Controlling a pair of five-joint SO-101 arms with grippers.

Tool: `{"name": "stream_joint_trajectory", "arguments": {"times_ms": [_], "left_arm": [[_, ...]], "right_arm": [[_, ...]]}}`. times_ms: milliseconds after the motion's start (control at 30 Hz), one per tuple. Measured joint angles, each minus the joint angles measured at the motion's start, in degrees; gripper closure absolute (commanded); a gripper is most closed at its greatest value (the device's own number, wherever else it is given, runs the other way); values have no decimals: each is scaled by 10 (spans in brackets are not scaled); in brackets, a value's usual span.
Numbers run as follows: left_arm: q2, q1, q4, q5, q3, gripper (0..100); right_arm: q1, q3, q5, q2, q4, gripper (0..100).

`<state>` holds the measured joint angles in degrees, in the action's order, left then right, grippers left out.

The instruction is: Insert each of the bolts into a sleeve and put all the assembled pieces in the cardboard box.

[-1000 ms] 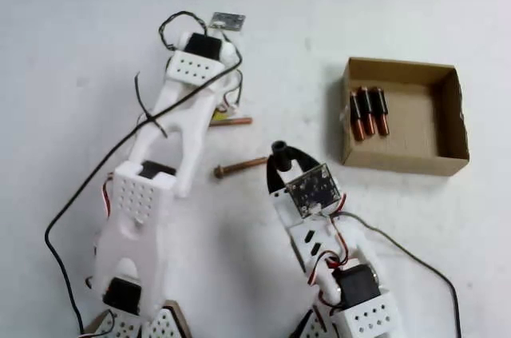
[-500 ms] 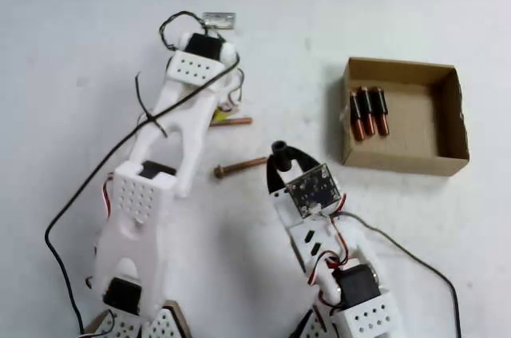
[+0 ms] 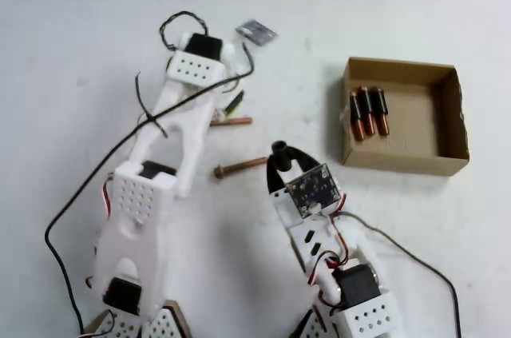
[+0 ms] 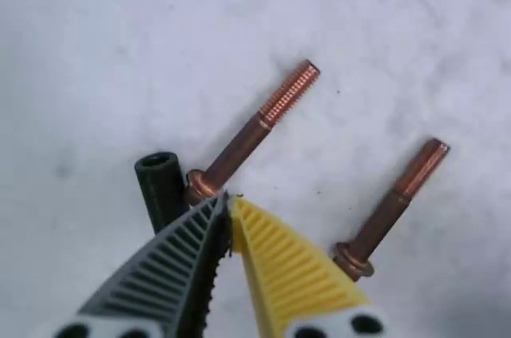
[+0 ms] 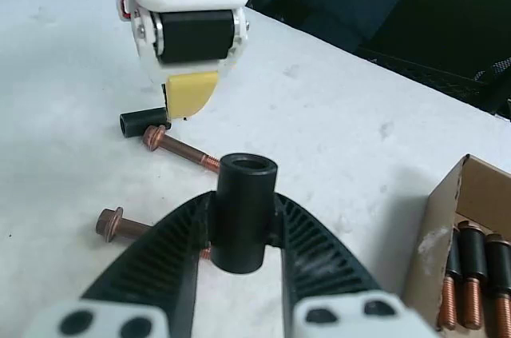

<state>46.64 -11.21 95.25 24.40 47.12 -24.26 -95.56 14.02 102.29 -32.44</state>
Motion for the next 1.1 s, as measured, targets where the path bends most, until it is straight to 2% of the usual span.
{"name": "stream_joint_trajectory", "arguments": {"times_ms": [133,533,833,1100], "left_arm": [[0,0,0,112,-2,897],[0,5,0,260,-20,827],[0,20,-24,281,-23,816],[58,31,-51,308,-11,817]], "right_arm": [[0,0,0,0,0,981],[0,0,0,0,0,981],[0,0,0,0,0,981],[0,0,0,0,0,981]]}}
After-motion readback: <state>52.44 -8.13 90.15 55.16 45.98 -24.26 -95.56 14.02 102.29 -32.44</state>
